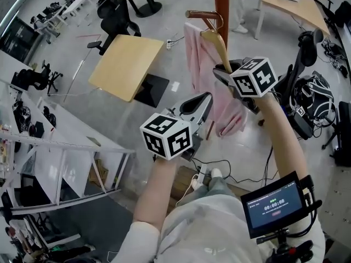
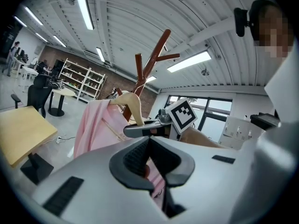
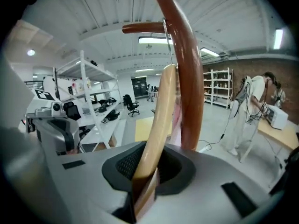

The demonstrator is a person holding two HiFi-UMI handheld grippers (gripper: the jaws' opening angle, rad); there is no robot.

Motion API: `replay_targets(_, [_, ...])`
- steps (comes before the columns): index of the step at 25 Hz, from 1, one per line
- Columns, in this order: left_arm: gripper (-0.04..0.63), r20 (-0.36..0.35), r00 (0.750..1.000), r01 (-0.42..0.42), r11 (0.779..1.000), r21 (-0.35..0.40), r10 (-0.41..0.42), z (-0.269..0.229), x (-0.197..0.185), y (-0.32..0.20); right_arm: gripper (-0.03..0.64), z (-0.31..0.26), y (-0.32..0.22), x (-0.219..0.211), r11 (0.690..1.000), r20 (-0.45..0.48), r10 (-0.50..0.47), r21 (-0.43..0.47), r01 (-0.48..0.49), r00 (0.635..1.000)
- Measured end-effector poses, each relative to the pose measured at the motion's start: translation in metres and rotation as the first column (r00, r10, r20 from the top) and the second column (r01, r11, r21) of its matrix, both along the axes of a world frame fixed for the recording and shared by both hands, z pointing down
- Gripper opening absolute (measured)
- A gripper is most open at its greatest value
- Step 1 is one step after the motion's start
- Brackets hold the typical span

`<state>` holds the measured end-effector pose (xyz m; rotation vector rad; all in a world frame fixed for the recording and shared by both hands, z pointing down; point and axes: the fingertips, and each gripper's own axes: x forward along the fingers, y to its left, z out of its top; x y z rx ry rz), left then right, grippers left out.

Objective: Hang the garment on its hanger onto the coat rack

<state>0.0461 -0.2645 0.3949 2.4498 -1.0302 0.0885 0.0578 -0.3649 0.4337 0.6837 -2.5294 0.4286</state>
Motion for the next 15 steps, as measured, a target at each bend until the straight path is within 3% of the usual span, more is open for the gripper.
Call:
replay_targets(4, [0.006, -0.006, 1.000, -0.002, 1.000, 0.001, 0.002, 0.001, 0.003, 0.002, 0.062, -0.003, -0.001, 0.013, 0.999, -0.035, 0.018, 0.050, -0.016, 0.999])
replay_targets(15, [0.006, -0.026, 1.000, 0.005, 1.000, 0.006, -0.005, -0.002, 0.002, 0.009, 0.063, -0.023, 0.012, 0.038, 0.990, 0.005, 0.056, 0.131, -0.056, 0.998])
